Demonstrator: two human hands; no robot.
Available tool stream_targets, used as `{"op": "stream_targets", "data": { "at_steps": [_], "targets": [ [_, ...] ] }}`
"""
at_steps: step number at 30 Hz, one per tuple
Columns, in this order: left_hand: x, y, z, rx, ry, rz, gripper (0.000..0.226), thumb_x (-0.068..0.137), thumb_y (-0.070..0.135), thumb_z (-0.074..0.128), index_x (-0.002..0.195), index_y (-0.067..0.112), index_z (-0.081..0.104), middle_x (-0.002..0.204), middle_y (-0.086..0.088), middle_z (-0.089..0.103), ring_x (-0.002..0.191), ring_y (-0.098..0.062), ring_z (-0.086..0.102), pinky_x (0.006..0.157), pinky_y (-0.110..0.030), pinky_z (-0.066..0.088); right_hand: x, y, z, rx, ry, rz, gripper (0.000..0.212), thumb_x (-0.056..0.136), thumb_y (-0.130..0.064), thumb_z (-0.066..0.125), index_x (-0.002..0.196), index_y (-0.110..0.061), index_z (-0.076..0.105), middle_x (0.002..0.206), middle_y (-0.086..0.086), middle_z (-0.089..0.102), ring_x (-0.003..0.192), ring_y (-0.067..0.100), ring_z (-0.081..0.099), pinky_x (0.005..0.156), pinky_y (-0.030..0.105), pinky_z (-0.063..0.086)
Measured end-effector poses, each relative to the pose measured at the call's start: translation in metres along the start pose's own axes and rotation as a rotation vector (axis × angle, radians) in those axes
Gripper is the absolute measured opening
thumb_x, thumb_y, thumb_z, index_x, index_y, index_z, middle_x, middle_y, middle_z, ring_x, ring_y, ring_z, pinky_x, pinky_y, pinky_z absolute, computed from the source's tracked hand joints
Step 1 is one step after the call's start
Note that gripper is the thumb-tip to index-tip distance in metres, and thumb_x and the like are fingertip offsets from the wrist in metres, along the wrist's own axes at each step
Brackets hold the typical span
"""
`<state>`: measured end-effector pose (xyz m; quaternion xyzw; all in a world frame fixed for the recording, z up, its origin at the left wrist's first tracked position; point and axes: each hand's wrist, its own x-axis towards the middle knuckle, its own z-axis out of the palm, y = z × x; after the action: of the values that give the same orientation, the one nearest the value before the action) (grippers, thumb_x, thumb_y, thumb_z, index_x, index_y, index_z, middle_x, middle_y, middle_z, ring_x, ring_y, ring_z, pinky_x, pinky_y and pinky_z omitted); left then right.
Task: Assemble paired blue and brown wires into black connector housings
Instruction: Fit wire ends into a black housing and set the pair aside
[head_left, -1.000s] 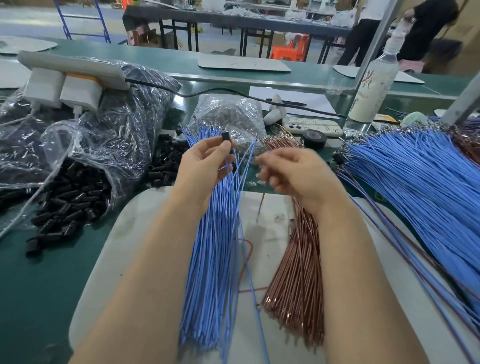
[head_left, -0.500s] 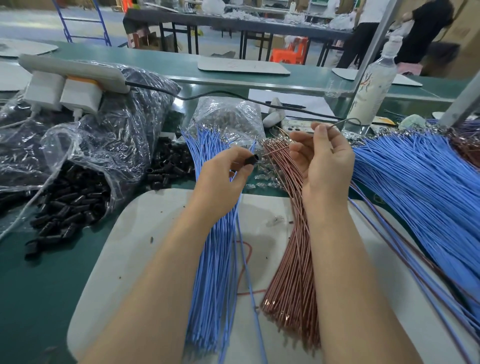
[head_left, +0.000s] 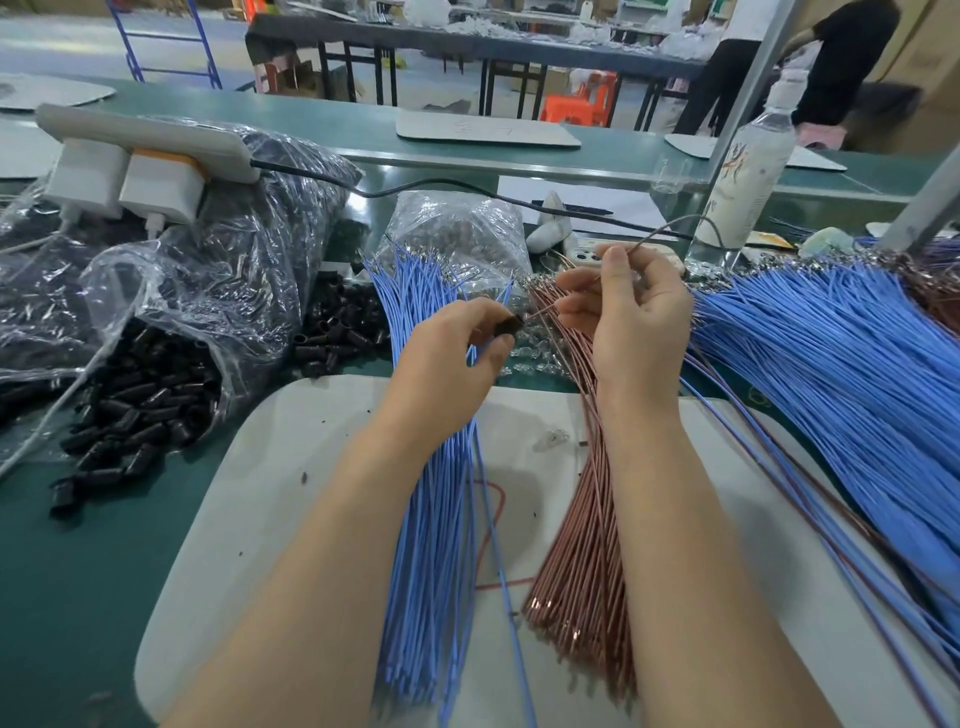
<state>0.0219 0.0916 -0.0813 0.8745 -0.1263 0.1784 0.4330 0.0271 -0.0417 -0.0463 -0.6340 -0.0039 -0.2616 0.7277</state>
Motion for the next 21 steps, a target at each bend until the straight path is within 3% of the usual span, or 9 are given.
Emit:
{"op": "stream_targets", "data": {
  "at_steps": [3, 7, 12, 15, 17, 19, 21],
  "targets": [
    [0.0, -0.001, 0.0, 0.021, 0.014, -0.002, 0.015, 0.091, 0.017, 0.058, 0.104, 0.019, 0.065, 0.096, 0.004, 0.064, 0.09, -0.011, 0.056, 0.073, -0.01, 0.038, -0.002, 0.002, 0.001, -0.13, -0.015, -0.049, 0.016, 0.1, -0.016, 0.046, 0.095, -0.006, 0.057, 0.071, 0.004, 0.068, 0.048, 0.01, 0.058, 0.046, 0.018, 0.046],
    [0.0, 0.0, 0.0, 0.023, 0.008, 0.006, 0.016, 0.092, 0.016, 0.057, 0.106, 0.016, 0.065, 0.096, 0.002, 0.063, 0.091, -0.013, 0.056, 0.078, -0.019, 0.041, -0.003, 0.002, 0.001, -0.083, -0.014, -0.034, 0.017, 0.099, -0.016, 0.048, 0.095, -0.004, 0.06, 0.072, 0.005, 0.069, 0.051, 0.011, 0.06, 0.051, 0.021, 0.051],
    [0.001, 0.001, 0.0, -0.003, 0.029, -0.009, 0.016, 0.091, 0.015, 0.059, 0.105, 0.016, 0.065, 0.095, 0.006, 0.063, 0.088, -0.007, 0.055, 0.073, 0.0, 0.036, -0.001, 0.008, 0.001, -0.207, -0.022, -0.031, 0.017, 0.097, -0.019, 0.053, 0.093, -0.005, 0.063, 0.074, 0.005, 0.069, 0.054, 0.01, 0.062, 0.056, 0.025, 0.052],
    [0.0, 0.004, 0.0, -0.041, 0.037, 0.013, 0.017, 0.091, 0.014, 0.059, 0.106, 0.013, 0.065, 0.095, 0.004, 0.065, 0.088, -0.009, 0.056, 0.074, -0.001, 0.037, -0.002, 0.015, 0.002, -0.39, -0.11, -0.058, 0.018, 0.093, -0.024, 0.059, 0.085, -0.01, 0.067, 0.074, 0.004, 0.068, 0.067, 0.019, 0.064, 0.072, 0.04, 0.055],
    [0.0, 0.005, -0.001, -0.079, 0.051, 0.031, 0.016, 0.091, 0.013, 0.06, 0.105, 0.013, 0.066, 0.095, 0.002, 0.066, 0.088, -0.009, 0.058, 0.077, -0.006, 0.04, -0.003, 0.018, 0.003, -0.459, -0.205, -0.046, 0.018, 0.092, -0.025, 0.061, 0.082, -0.011, 0.068, 0.068, -0.002, 0.065, 0.066, 0.013, 0.061, 0.071, 0.036, 0.052],
    [0.0, 0.006, -0.002, -0.132, 0.079, 0.035, 0.013, 0.09, 0.012, 0.061, 0.101, 0.015, 0.066, 0.092, 0.005, 0.068, 0.085, 0.0, 0.058, 0.075, -0.006, 0.042, -0.005, 0.018, 0.005, -0.413, -0.26, 0.028, 0.017, 0.092, -0.027, 0.06, 0.084, -0.014, 0.068, 0.07, 0.002, 0.066, 0.069, 0.012, 0.062, 0.073, 0.039, 0.054],
    [0.001, 0.009, -0.004, -0.241, 0.106, -0.006, 0.012, 0.09, 0.013, 0.062, 0.098, 0.021, 0.065, 0.088, 0.013, 0.067, 0.082, 0.009, 0.057, 0.074, -0.004, 0.041, -0.009, 0.015, 0.01, -0.186, -0.333, 0.19, 0.015, 0.096, -0.032, 0.053, 0.098, -0.023, 0.065, 0.084, 0.004, 0.069, 0.076, 0.013, 0.065, 0.077, 0.038, 0.055]
  ]
}}
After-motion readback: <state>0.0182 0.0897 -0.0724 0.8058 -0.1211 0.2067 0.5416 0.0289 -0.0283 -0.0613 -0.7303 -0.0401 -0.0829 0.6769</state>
